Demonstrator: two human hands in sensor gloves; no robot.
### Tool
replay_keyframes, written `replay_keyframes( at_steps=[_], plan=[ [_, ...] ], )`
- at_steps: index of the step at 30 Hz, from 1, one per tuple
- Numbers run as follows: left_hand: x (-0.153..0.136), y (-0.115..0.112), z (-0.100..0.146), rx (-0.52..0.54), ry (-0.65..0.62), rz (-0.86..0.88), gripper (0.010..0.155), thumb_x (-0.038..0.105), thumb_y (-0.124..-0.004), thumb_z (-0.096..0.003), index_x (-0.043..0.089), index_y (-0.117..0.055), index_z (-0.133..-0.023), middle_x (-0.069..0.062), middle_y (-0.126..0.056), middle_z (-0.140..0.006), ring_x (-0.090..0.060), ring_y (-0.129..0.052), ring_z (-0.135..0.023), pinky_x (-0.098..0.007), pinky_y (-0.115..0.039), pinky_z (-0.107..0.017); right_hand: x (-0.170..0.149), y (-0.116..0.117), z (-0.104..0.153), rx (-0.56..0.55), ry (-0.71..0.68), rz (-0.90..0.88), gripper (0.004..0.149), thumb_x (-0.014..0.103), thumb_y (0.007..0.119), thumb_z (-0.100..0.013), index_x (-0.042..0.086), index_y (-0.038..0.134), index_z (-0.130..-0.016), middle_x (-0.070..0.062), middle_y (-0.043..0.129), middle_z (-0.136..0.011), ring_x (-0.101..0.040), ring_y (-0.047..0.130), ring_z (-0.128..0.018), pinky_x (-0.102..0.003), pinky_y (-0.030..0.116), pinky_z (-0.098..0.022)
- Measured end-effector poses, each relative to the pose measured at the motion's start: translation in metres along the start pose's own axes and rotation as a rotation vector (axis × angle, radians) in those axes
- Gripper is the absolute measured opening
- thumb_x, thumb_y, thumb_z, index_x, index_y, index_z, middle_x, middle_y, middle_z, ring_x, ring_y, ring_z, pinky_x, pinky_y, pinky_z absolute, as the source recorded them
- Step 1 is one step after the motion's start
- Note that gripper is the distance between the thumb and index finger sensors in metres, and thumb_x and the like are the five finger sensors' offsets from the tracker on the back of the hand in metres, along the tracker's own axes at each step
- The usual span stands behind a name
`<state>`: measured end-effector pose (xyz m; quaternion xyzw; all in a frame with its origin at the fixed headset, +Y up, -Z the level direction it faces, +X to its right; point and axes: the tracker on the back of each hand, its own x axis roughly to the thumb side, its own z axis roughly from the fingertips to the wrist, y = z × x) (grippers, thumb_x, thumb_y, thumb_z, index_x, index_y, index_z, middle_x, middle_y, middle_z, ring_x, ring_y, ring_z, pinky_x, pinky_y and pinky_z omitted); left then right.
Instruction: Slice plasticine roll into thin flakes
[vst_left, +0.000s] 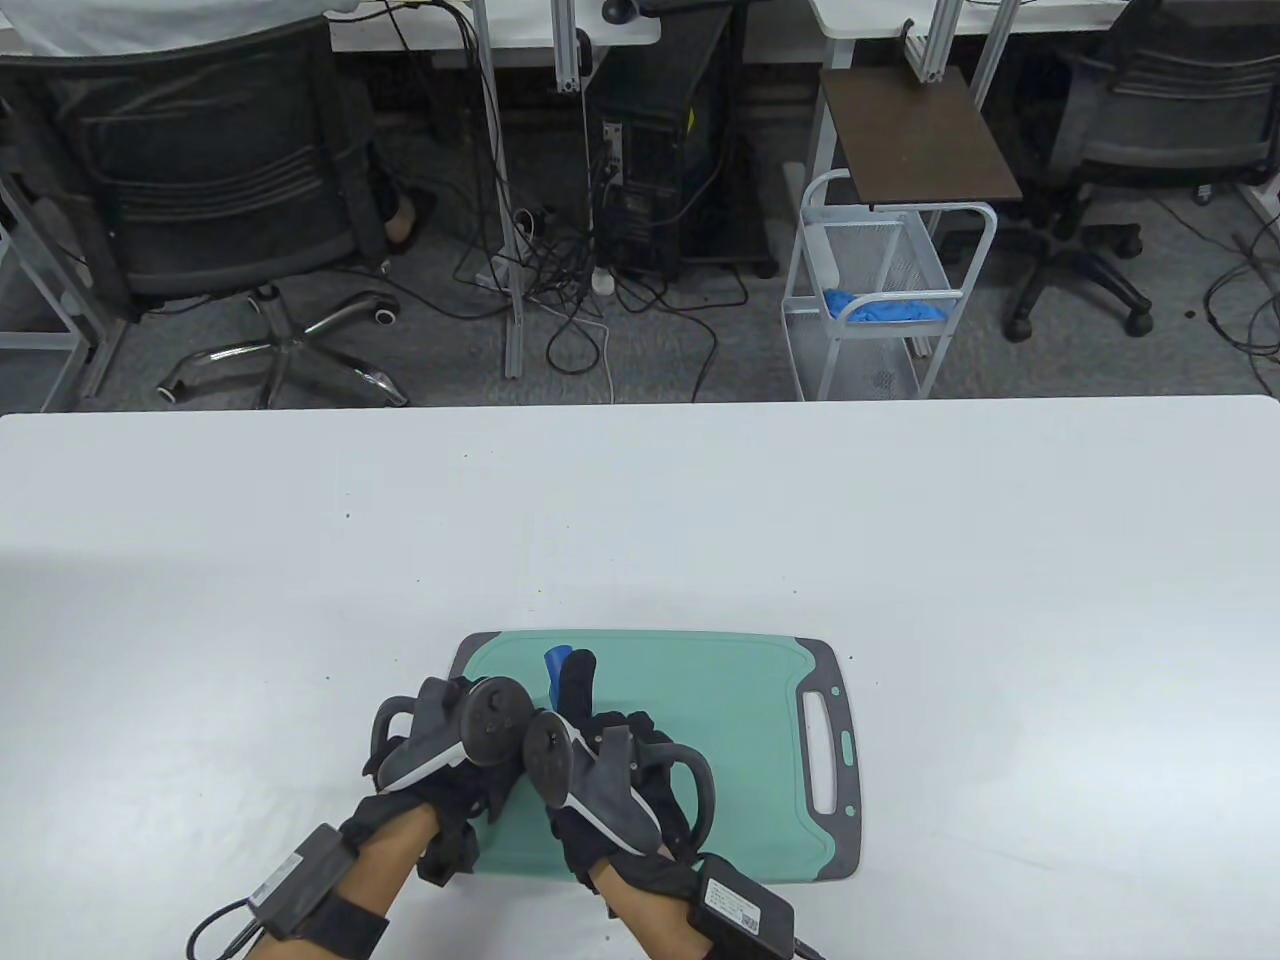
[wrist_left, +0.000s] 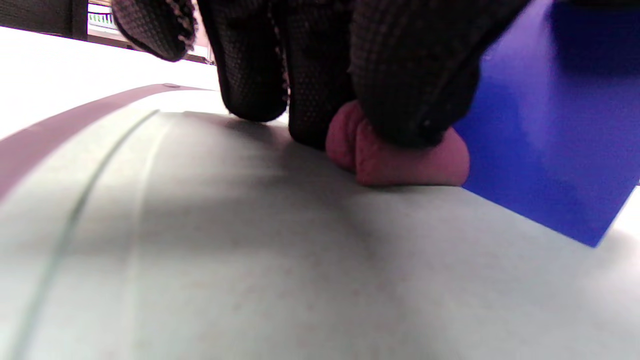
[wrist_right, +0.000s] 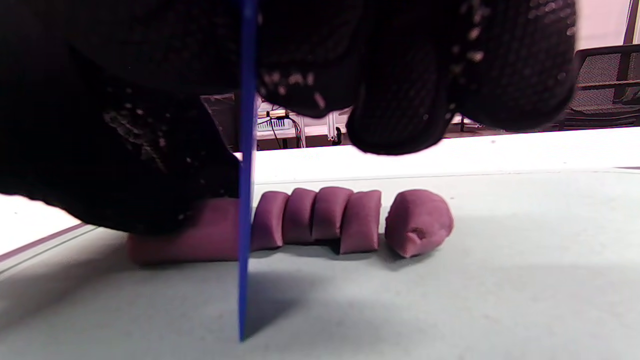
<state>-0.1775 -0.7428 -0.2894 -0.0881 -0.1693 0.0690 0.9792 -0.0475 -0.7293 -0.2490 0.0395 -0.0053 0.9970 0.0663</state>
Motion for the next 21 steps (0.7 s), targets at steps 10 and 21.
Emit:
replay_keyframes(
  at_steps=[10,21],
  plan=[
    [0.000,0.001,0.003,-0.033,-0.008,-0.035,0.048,0.042,-0.092,-0.0334,0.042,-0.089,-0.081,0.011,-0.097,-0.089,-0.031,-0.088,-0.096,-0.059,-0.066,-0.074,-0.002,-0.003,0.002,0.013,0.005,0.000,0.084,0.038,0.081,-0.046,0.017,0.026,-0.106,-0.006,0.091,-0.046,-0.036,0.095,-0.051,-0.055,0.082,-0.038],
    [-0.001,0.001,0.006,0.044,0.028,-0.076,0.060,0.046,-0.095,-0.0285,0.035,-0.083,-0.087,0.010,-0.100,-0.084,-0.031,-0.092,-0.093,-0.059,-0.068,-0.073,-0.003,-0.007,0.016,0.042,0.006,0.004,0.084,0.039,0.081,-0.045,0.017,0.027,-0.106,-0.006,0.092,-0.046,-0.036,0.095,-0.051,-0.055,0.082,-0.038]
  ],
)
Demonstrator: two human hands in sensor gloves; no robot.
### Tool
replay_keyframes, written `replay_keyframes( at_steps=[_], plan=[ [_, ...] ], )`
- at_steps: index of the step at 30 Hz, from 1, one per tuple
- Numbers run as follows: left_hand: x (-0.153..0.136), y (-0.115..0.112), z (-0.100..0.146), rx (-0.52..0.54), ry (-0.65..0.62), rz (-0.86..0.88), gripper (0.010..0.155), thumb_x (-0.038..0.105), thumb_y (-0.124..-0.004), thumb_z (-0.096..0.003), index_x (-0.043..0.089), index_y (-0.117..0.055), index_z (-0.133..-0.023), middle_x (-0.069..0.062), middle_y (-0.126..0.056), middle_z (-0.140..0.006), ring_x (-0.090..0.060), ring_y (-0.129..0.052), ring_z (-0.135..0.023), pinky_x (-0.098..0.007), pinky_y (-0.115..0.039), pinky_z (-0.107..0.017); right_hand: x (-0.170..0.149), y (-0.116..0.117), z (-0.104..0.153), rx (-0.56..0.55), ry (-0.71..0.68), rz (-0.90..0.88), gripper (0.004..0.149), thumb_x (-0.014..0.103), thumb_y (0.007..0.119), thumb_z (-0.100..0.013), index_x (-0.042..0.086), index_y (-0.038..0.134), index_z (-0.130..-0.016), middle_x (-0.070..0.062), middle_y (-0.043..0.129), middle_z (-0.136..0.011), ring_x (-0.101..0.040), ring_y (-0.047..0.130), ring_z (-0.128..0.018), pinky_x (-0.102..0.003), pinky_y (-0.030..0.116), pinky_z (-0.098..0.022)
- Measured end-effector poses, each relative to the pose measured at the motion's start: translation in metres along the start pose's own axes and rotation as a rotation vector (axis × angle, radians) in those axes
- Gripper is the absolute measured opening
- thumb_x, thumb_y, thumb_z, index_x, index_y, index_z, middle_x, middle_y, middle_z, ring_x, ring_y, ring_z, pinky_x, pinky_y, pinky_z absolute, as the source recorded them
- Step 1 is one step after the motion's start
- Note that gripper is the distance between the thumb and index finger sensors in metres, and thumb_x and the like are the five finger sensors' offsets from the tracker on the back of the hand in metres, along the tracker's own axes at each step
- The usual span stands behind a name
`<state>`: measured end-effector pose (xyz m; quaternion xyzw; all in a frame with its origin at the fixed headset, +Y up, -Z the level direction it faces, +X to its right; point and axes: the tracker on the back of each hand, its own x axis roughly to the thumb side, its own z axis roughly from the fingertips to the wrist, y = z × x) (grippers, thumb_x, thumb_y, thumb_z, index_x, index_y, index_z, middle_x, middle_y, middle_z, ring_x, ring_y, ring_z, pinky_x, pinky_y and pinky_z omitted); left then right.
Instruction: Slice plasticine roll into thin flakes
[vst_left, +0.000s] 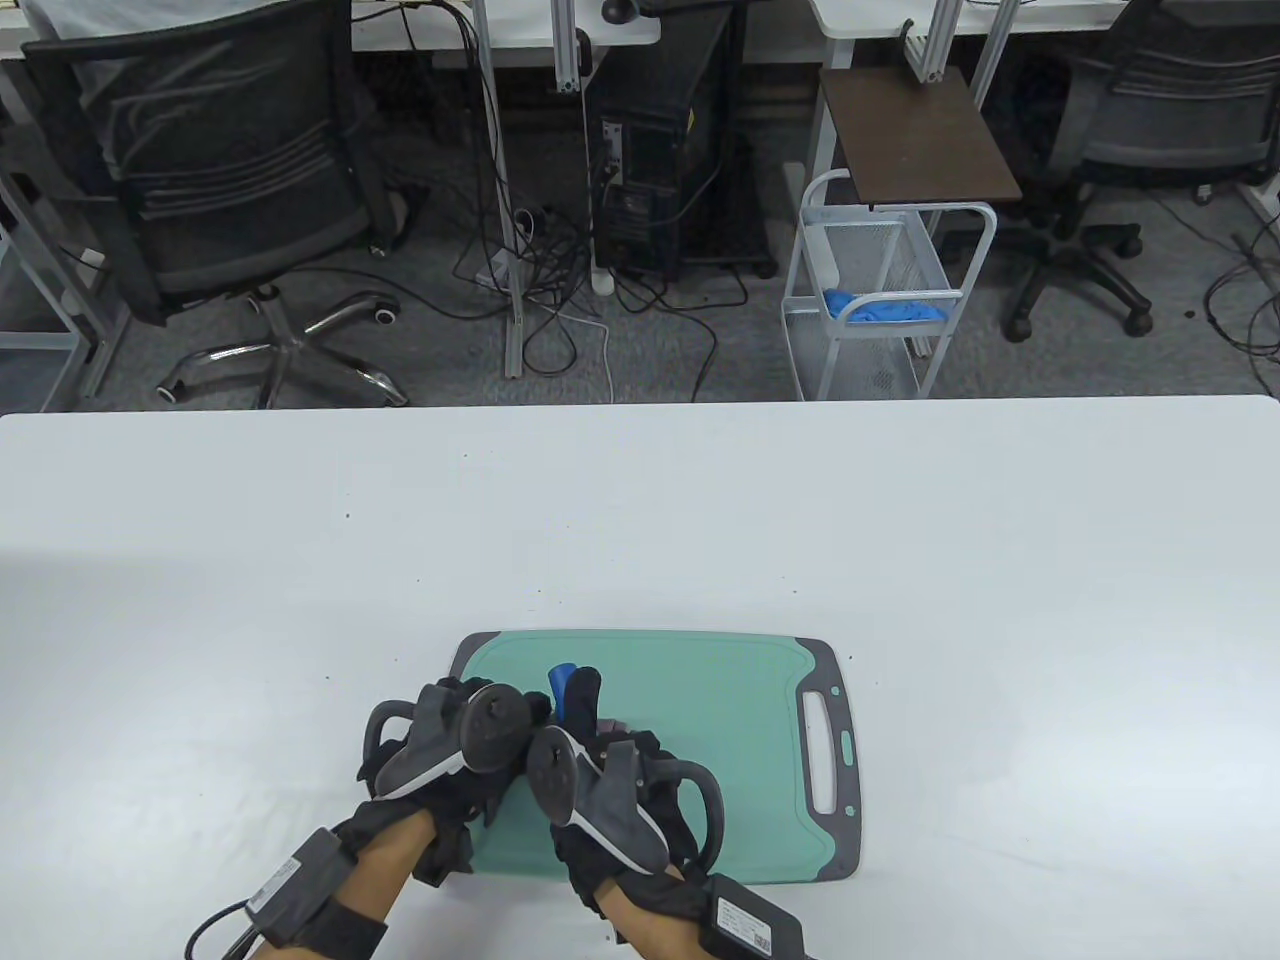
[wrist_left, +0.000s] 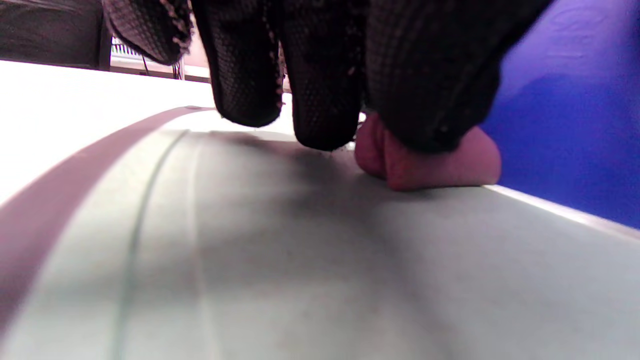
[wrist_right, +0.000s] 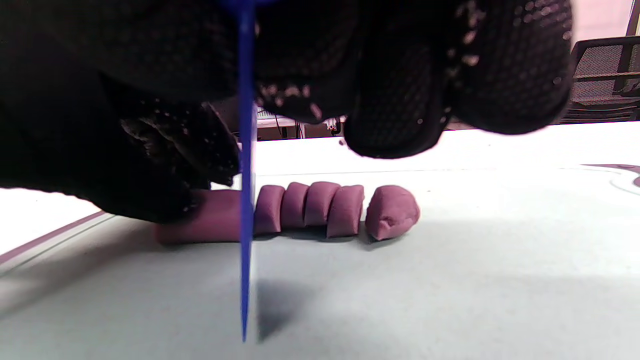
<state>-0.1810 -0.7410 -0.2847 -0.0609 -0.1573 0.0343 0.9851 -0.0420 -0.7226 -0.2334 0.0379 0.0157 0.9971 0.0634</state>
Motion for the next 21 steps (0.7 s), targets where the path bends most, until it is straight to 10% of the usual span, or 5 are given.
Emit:
replay_keyframes(
  at_steps=[21],
  plan=[
    [-0.006,0.000,-0.003,-0.013,0.017,0.039,0.047,0.048,-0.095,-0.0289,0.038,-0.095,-0.074,0.011,-0.103,-0.080,-0.031,-0.094,-0.091,-0.059,-0.068,-0.073,0.007,-0.019,0.016,0.001,-0.038,-0.010,0.083,0.038,0.082,-0.046,0.016,0.030,-0.107,-0.007,0.092,-0.046,-0.037,0.095,-0.051,-0.055,0.082,-0.038]
  ],
)
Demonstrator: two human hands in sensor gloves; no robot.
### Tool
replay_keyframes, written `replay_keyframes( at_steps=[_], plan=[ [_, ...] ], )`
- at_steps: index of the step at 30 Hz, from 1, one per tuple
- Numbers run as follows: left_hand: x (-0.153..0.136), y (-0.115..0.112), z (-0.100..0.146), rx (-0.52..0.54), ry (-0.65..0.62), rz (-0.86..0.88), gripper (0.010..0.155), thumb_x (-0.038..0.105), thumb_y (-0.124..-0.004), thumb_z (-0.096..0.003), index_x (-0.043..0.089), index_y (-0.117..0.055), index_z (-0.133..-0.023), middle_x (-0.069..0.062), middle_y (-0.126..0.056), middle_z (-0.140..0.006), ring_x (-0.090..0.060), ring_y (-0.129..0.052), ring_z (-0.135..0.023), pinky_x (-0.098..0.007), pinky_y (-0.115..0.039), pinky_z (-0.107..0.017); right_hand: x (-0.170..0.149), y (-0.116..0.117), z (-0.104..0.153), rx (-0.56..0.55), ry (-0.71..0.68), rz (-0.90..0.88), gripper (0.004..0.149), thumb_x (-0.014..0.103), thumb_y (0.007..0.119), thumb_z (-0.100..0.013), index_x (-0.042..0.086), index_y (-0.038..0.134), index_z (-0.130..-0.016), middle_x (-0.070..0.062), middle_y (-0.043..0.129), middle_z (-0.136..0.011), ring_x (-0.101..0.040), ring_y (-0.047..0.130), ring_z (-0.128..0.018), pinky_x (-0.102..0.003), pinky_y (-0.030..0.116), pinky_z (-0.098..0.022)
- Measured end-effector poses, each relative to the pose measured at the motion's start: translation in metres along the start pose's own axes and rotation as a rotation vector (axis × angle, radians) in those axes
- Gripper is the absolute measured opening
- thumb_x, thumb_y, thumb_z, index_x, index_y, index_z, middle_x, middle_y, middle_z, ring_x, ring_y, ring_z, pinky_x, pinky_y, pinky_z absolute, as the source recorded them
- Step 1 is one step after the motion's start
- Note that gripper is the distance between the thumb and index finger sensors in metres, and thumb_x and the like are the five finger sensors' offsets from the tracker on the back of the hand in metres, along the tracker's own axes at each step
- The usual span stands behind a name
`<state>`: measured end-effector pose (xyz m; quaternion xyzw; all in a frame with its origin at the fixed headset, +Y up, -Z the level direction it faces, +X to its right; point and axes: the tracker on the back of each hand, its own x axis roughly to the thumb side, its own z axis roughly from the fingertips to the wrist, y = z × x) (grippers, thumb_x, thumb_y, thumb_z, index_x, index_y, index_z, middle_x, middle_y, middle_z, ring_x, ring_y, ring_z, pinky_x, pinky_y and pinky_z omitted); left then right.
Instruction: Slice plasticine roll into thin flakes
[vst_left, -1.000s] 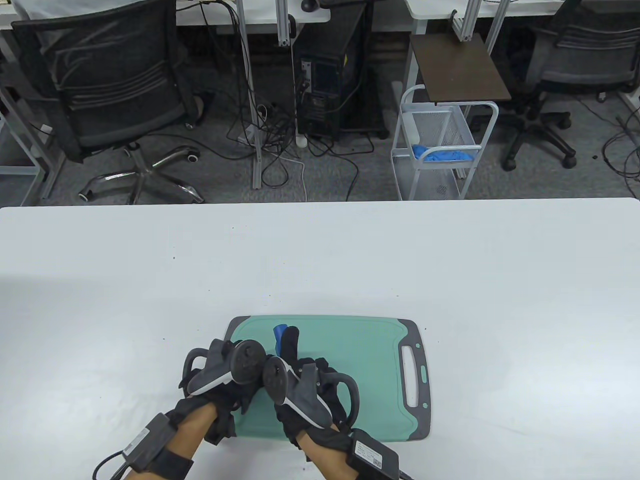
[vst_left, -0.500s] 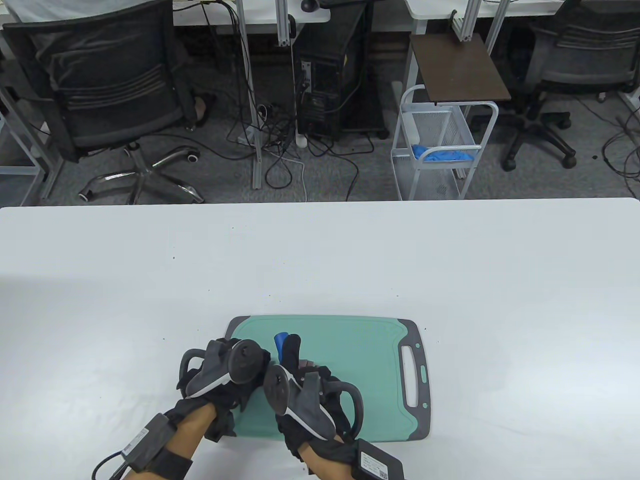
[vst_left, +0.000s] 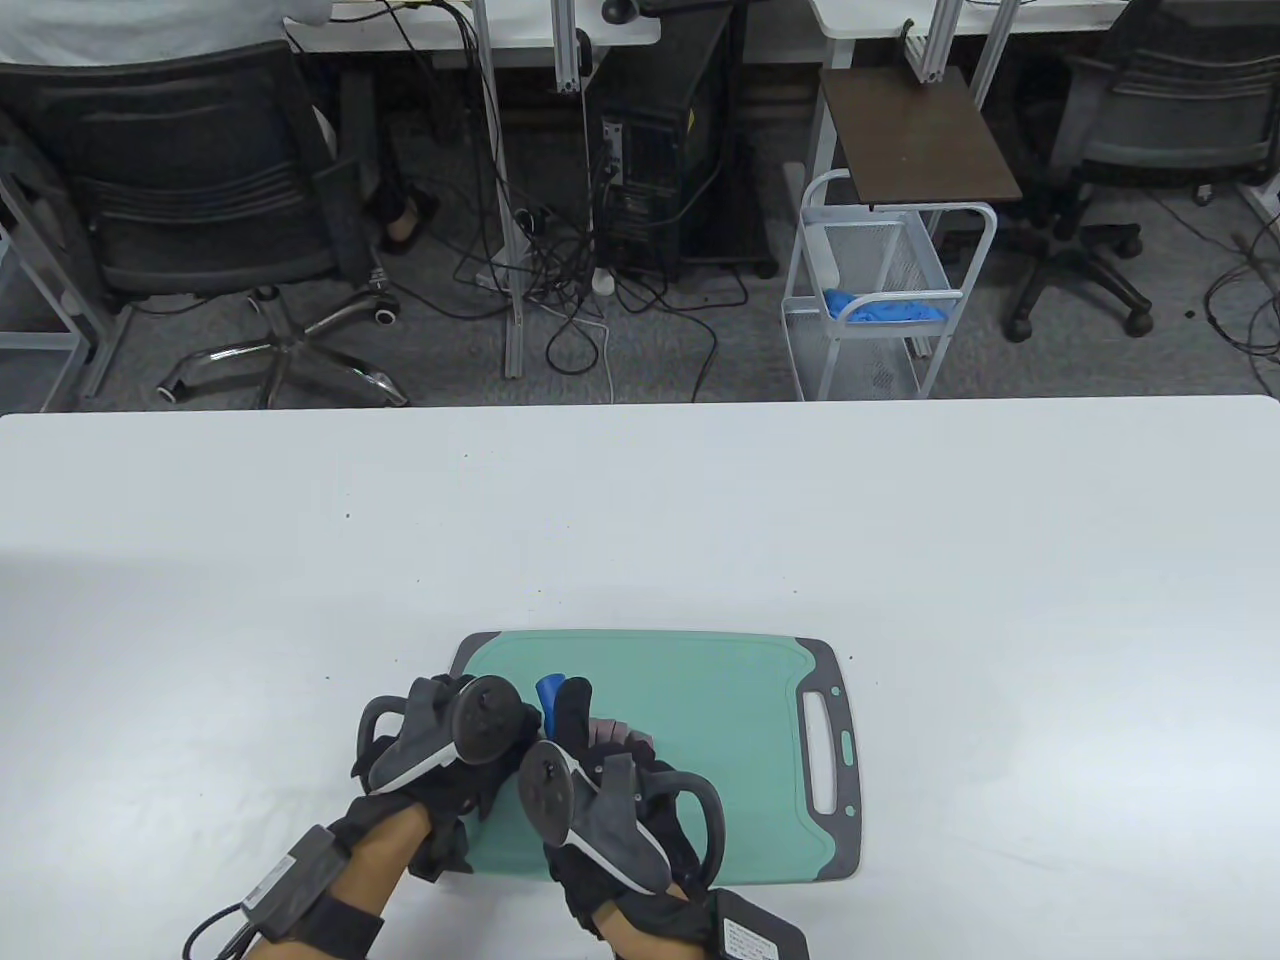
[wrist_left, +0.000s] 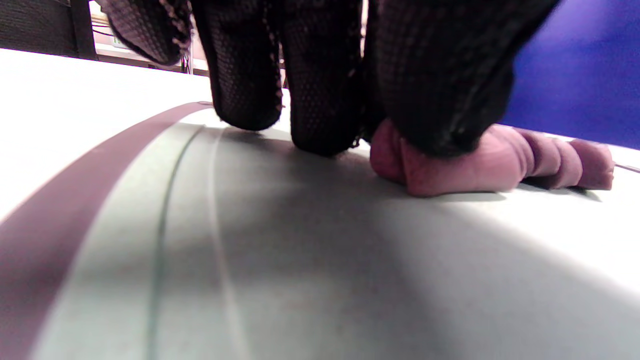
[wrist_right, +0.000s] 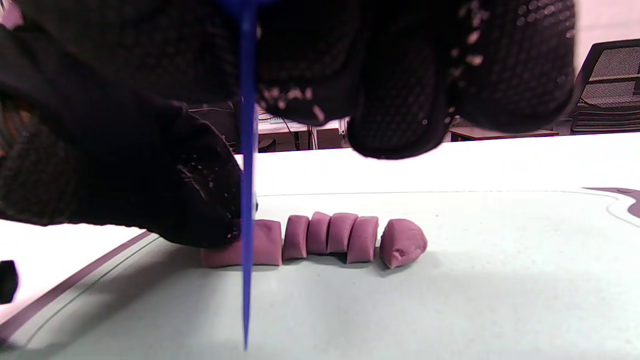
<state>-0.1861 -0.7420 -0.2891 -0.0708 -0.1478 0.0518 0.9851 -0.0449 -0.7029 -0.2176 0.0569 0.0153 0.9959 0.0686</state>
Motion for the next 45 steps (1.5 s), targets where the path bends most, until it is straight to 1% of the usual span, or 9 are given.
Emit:
replay_keyframes(
  at_steps=[6,24,26,45],
  plan=[
    [0.000,0.000,0.000,0.000,-0.001,0.002,0.046,0.047,-0.095,-0.0288,0.038,-0.095,-0.074,0.010,-0.103,-0.079,-0.030,-0.094,-0.091,-0.058,-0.068,-0.073,0.000,0.000,0.000,0.004,0.001,0.005,0.083,0.038,0.082,-0.046,0.016,0.029,-0.107,-0.006,0.092,-0.046,-0.037,0.095,-0.051,-0.056,0.082,-0.038],
    [0.000,0.000,-0.001,0.001,-0.003,0.003,0.045,0.046,-0.095,-0.0293,0.037,-0.096,-0.074,0.010,-0.104,-0.078,-0.029,-0.094,-0.091,-0.058,-0.068,-0.073,0.004,0.015,-0.009,-0.011,0.001,0.047,0.083,0.038,0.081,-0.046,0.016,0.028,-0.107,-0.006,0.091,-0.046,-0.037,0.094,-0.051,-0.056,0.081,-0.038],
    [0.000,0.000,-0.001,0.001,-0.003,0.003,0.046,0.046,-0.095,-0.0294,0.036,-0.096,-0.074,0.010,-0.102,-0.079,-0.029,-0.094,-0.092,-0.058,-0.068,-0.073,0.004,0.016,-0.010,-0.014,0.001,0.047,0.083,0.038,0.081,-0.046,0.016,0.027,-0.107,-0.006,0.091,-0.046,-0.037,0.095,-0.051,-0.056,0.081,-0.038],
    [0.001,0.000,-0.001,-0.001,-0.006,-0.003,0.045,0.046,-0.095,-0.0295,0.036,-0.096,-0.074,0.010,-0.103,-0.078,-0.029,-0.093,-0.092,-0.058,-0.068,-0.073,0.006,0.024,-0.015,-0.019,-0.001,0.065,0.083,0.038,0.080,-0.046,0.016,0.027,-0.107,-0.006,0.091,-0.046,-0.037,0.094,-0.051,-0.056,0.081,-0.038]
  ],
)
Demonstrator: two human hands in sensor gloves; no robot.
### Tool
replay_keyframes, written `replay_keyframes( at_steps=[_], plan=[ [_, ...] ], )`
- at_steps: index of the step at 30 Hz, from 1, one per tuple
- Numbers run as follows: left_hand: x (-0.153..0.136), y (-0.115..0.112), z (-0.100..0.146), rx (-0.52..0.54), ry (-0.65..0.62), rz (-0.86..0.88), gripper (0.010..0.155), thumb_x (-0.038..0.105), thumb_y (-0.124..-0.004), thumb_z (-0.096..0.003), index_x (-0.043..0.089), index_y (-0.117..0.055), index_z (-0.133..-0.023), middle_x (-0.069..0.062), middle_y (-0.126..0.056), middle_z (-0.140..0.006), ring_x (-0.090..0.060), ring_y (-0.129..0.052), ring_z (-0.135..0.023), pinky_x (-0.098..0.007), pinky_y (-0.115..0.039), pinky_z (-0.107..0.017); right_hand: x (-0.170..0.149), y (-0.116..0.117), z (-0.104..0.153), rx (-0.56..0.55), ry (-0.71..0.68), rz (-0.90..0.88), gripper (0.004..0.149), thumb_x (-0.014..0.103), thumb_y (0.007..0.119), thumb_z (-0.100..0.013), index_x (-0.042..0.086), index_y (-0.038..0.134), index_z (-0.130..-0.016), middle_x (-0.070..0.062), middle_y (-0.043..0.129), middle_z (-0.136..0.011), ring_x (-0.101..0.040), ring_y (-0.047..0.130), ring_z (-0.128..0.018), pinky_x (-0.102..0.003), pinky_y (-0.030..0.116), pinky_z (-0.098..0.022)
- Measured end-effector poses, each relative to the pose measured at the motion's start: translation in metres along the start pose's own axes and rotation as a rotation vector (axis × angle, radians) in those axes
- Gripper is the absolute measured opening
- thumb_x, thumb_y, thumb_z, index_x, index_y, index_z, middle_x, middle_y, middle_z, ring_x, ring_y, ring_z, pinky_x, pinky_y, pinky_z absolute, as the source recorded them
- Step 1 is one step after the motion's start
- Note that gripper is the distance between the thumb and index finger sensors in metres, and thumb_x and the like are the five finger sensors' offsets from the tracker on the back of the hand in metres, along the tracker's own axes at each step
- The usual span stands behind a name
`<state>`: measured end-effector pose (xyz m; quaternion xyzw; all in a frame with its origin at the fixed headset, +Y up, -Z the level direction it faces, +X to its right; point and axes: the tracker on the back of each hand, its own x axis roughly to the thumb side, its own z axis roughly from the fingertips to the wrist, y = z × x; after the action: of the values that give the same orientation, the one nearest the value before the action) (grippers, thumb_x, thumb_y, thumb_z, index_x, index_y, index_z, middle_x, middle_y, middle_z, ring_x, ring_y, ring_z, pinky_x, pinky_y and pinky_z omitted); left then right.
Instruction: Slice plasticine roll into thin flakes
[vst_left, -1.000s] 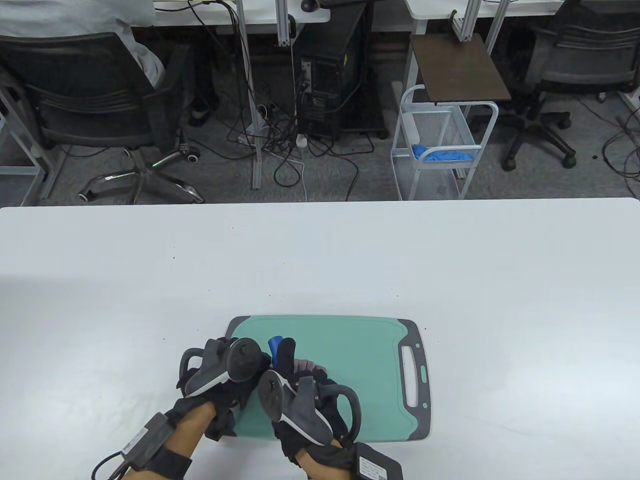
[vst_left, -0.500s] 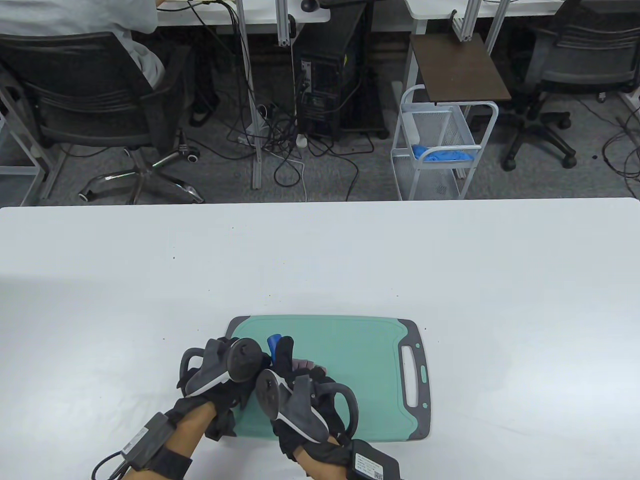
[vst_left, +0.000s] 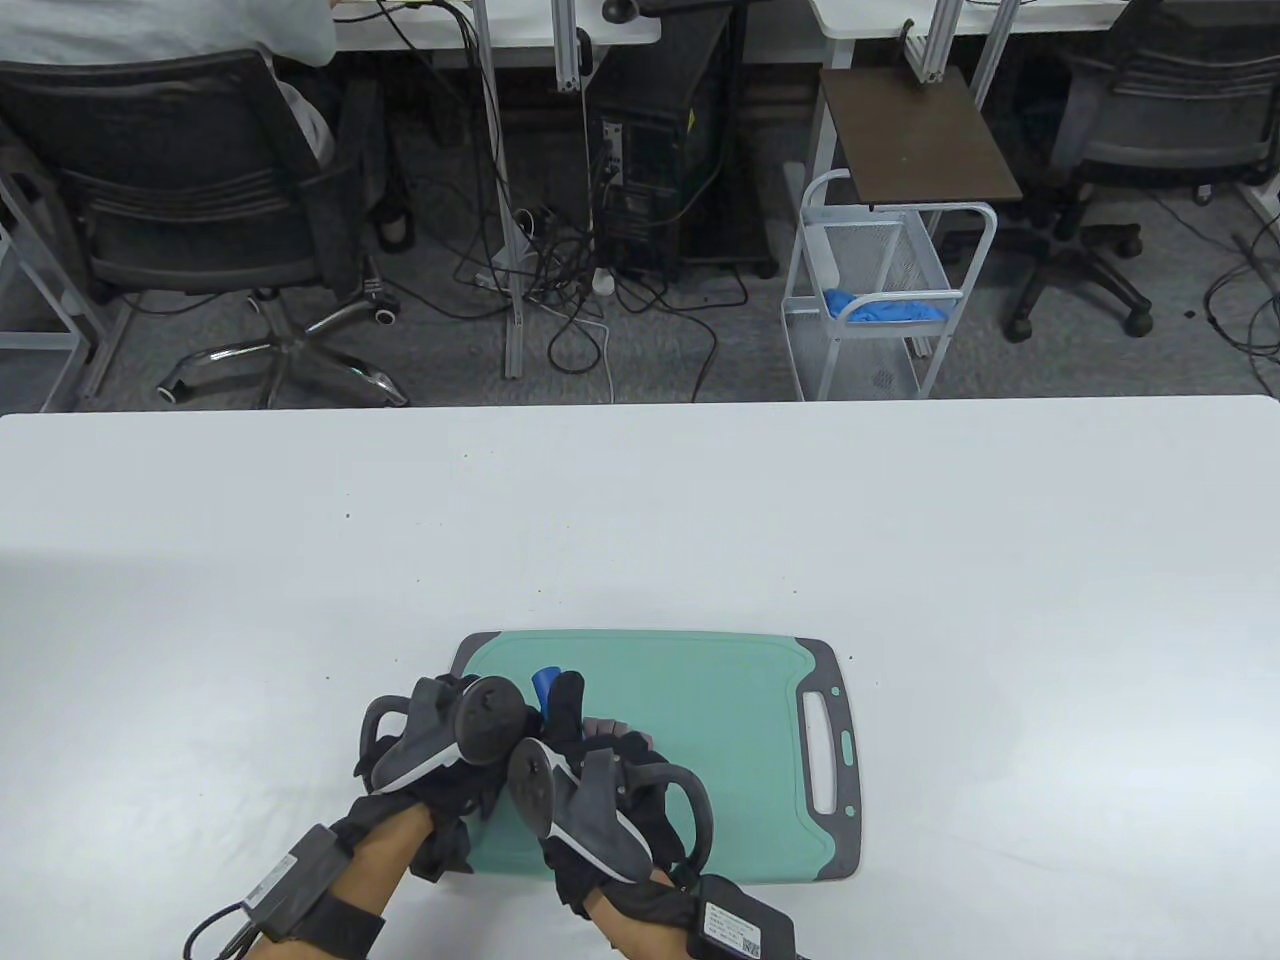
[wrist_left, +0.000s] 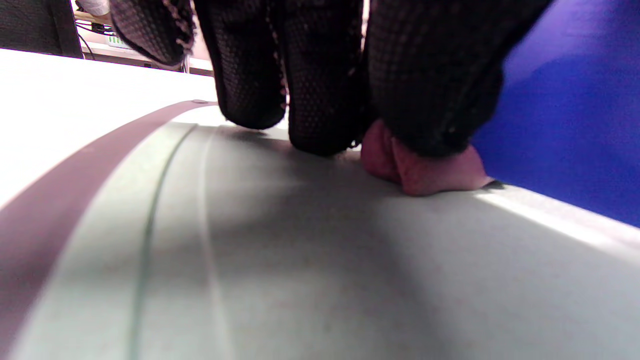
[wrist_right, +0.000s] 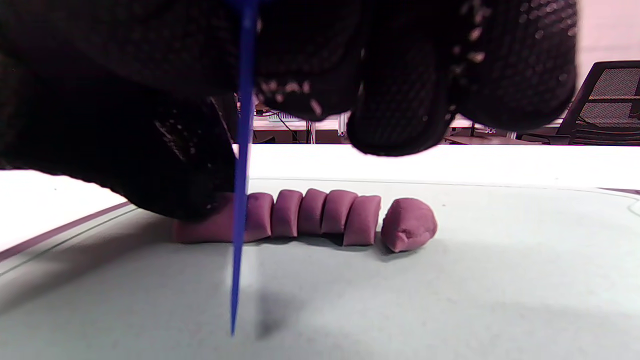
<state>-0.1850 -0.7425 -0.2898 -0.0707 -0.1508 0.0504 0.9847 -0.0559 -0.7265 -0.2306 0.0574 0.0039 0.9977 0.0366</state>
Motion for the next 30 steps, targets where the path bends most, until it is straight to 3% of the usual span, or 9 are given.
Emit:
replay_keyframes(
  at_steps=[30],
  plan=[
    [0.001,-0.001,0.001,-0.005,-0.010,-0.008,0.047,0.047,-0.094,-0.0299,0.037,-0.094,-0.075,0.011,-0.102,-0.079,-0.030,-0.093,-0.092,-0.058,-0.068,-0.073,0.002,-0.006,-0.011,-0.003,0.016,-0.021,0.084,0.038,0.081,-0.046,0.018,0.027,-0.107,-0.006,0.091,-0.046,-0.036,0.095,-0.051,-0.055,0.082,-0.038]
  ],
)
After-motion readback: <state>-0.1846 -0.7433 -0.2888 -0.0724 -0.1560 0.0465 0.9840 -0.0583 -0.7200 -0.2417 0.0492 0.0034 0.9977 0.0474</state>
